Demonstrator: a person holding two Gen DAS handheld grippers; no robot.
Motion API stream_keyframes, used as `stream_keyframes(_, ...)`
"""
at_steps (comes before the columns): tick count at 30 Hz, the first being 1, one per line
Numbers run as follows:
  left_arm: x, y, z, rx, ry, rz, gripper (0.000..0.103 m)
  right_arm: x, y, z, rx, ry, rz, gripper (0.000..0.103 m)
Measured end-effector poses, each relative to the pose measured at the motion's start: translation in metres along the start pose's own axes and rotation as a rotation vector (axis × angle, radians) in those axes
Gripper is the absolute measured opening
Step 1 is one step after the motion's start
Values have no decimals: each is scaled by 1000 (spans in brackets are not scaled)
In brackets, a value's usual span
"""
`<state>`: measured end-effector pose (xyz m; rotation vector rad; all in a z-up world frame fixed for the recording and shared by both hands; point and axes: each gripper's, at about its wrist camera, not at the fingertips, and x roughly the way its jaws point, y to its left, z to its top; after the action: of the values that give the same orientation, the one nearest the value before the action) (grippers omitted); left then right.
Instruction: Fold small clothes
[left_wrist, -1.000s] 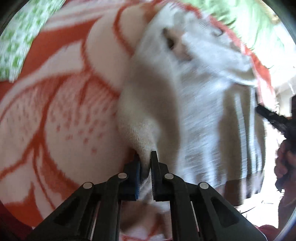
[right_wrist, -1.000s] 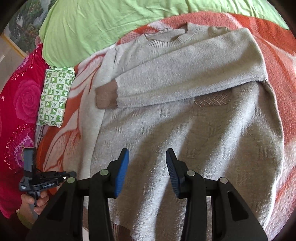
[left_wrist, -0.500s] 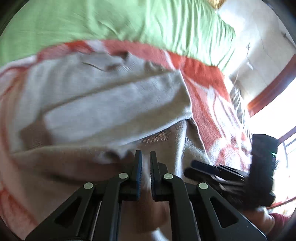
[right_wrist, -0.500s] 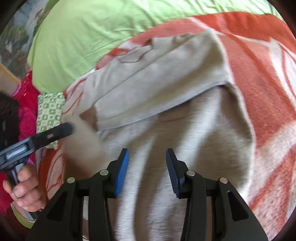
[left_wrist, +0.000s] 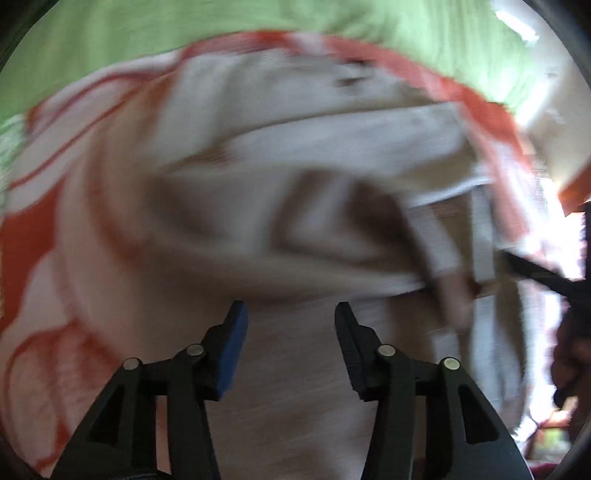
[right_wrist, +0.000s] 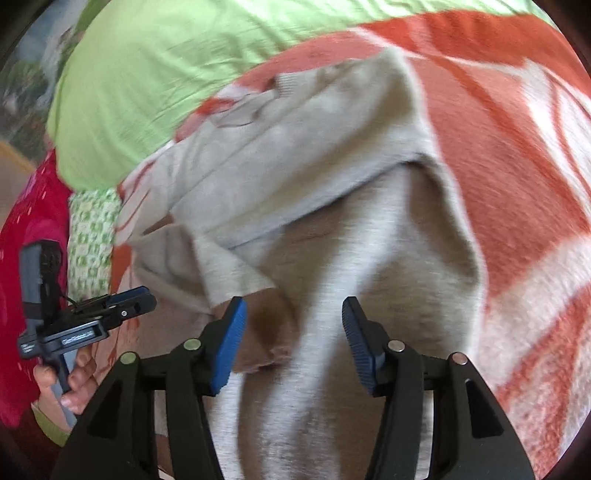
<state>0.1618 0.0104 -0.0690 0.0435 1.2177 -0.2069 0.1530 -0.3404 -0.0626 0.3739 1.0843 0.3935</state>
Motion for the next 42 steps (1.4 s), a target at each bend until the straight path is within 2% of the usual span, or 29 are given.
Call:
stream_keyframes(2, 13, 29, -8, -40, 42, 85, 49, 10, 22, -2, -103, 23, 7, 63)
stream_keyframes(6, 33, 59, -7, -79, 51, 186, 50, 41, 60, -11, -303, 102, -18, 64)
stream_keyframes(9, 38, 56, 0, -79, 33, 204, 50, 70, 68, -16, -400, 169, -138, 63)
stream_keyframes(10, 39, 53, 2, -73, 24, 226, 50, 77, 65, -15, -399, 202, -153, 39)
stream_keyframes(11, 40, 51, 5, -75, 18, 241, 50, 81, 61, -9, -370, 233, -138, 8)
stream_keyframes(12, 39, 50, 8, -82, 11, 247, 50, 78, 57, -2, -337, 234, -110, 8)
stream_keyframes(15, 35, 53, 26, -148, -38, 267, 50, 40, 51, 41, -199, 152, 91, 8)
stream_keyframes(17, 30, 58, 40, -202, -76, 311, 50, 6, 53, 72, -157, 60, 170, 8)
stream_keyframes(19, 26, 64, 51, -264, -105, 344, 50, -45, 54, 108, -122, -94, 285, 7)
stream_keyframes(21, 25, 72, 60, -326, -112, 360, 53, -96, 50, 136, -108, -246, 333, 6)
stream_keyframes(23, 32, 71, 67, -362, -103, 361, 54, -113, 47, 149, -103, -297, 307, 6)
stream_keyframes(25, 43, 60, 73, -381, -93, 395, 53, -107, 29, 155, -95, -287, 206, 5)
stream_keyframes(26, 44, 62, 71, -409, -91, 406, 53, -96, 16, 155, -69, -260, 169, 0)
stream_keyframes(28, 45, 72, 64, -468, -93, 384, 52, -67, -22, 148, 28, -185, 98, 0)
stream_keyframes(29, 45, 75, 61, -493, -93, 349, 52, -55, -35, 143, 46, -154, 52, 0)
stream_keyframes(31, 47, 79, 59, -500, -81, 326, 52, -24, -57, 132, 41, -81, -54, 0)
stream_keyframes(33, 47, 77, 60, -474, -75, 335, 53, 0, -72, 122, 61, -14, -62, 0)
stream_keyframes(36, 45, 70, 57, -440, -71, 334, 53, 13, -67, 109, 81, 3, -58, 4)
stream_keyframes(37, 44, 69, 56, -439, -73, 332, 53, 17, -63, 104, 82, 5, -44, 17)
stream_keyframes(38, 44, 69, 54, -438, -71, 325, 53, 21, -59, 100, 88, 5, -35, 46)
stream_keyframes(39, 43, 68, 52, -439, -71, 323, 53, 26, -57, 98, 87, 1, -44, 61)
stream_keyframes(40, 42, 67, 49, -442, -74, 325, 54, 30, -56, 94, 57, 1, -59, 69)
stream_keyframes(42, 43, 69, 47, -450, -76, 322, 54, 44, -48, 89, 1, 40, -75, 69)
